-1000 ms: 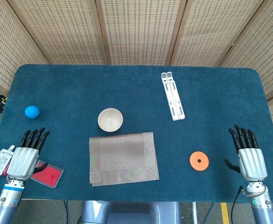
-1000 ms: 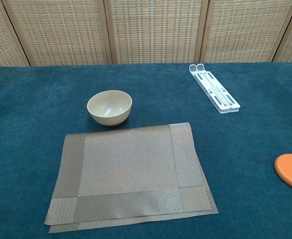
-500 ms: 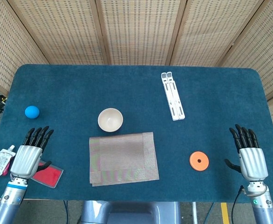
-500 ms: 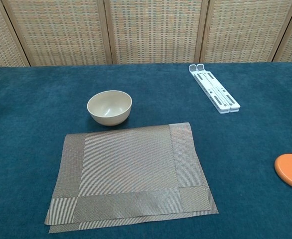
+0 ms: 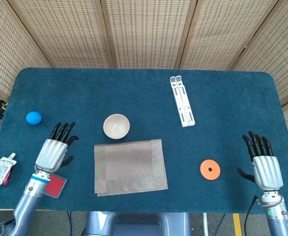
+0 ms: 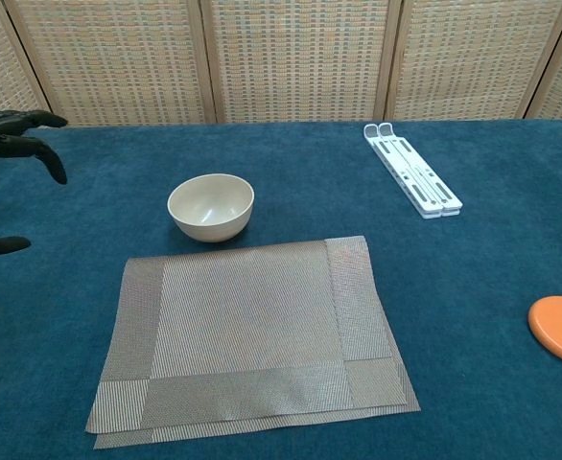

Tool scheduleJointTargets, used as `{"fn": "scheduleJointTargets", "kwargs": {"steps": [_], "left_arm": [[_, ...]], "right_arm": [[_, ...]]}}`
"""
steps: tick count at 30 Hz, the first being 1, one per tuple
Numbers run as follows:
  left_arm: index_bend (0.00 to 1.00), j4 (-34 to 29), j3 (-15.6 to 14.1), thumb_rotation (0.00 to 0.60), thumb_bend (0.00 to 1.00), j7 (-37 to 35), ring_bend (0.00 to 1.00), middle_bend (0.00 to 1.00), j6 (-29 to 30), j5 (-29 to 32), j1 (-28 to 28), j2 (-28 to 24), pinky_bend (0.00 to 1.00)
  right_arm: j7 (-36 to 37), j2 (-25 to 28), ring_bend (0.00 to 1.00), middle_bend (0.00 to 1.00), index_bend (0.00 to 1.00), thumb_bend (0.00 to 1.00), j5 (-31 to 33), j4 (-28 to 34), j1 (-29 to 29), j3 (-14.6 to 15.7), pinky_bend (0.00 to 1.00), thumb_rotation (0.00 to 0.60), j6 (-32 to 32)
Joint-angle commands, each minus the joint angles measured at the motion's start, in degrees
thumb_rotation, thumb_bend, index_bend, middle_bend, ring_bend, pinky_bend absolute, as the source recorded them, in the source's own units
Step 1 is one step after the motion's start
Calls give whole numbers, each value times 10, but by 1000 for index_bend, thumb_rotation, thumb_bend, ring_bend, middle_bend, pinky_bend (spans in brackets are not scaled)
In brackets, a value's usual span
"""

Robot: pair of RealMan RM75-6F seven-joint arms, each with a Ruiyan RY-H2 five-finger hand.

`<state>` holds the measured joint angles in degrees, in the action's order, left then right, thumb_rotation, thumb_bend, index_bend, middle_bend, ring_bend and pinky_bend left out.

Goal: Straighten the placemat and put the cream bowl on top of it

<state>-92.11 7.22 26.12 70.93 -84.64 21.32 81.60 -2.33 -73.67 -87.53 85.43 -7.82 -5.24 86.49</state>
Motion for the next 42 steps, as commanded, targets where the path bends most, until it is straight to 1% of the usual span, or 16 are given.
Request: {"fn": "scheduleJointTargets", "kwargs": {"steps": [1,4,8,14,18,29,36,42], "left_arm": [[384,42,22,600,273,18,0,0,-40,23,42,48,0],[426,68,36,600,305,28,0,0,-65,41,71,81,0],[443,87,46,600,340,38,0,0,-78,51,92,102,0],[446,119,66,600,341,65,0,0,-109,81,137,140,0],[450,132,67,600,342,82,0,0,-118,98,152,153,0],[459,174,60,600,370,84,0,0,-134,125,176,173,0],[461,216,55,600,370,72,0,0,-145,134,195,194,0],[481,270,48,600,375,62,0,0,-162,135,215,227,0]], "right_arm": [[8,3,0,0,0,124,4,0,0,-1,0,600,-4],[17,4,0,0,0,124,11,-3,-2,-4,0,600,-10],[24,6,0,0,0,125,15,-5,-3,-6,0,600,-14],[39,11,0,0,0,125,24,-8,-4,-11,0,600,-17],[45,12,0,0,0,124,24,-8,-4,-12,0,600,-18],[45,12,0,0,0,124,28,-9,-4,-13,0,600,-20],[42,9,0,0,0,124,34,-13,-6,-13,0,600,-28],[40,6,0,0,0,124,40,-17,-8,-15,0,600,-32]]}}
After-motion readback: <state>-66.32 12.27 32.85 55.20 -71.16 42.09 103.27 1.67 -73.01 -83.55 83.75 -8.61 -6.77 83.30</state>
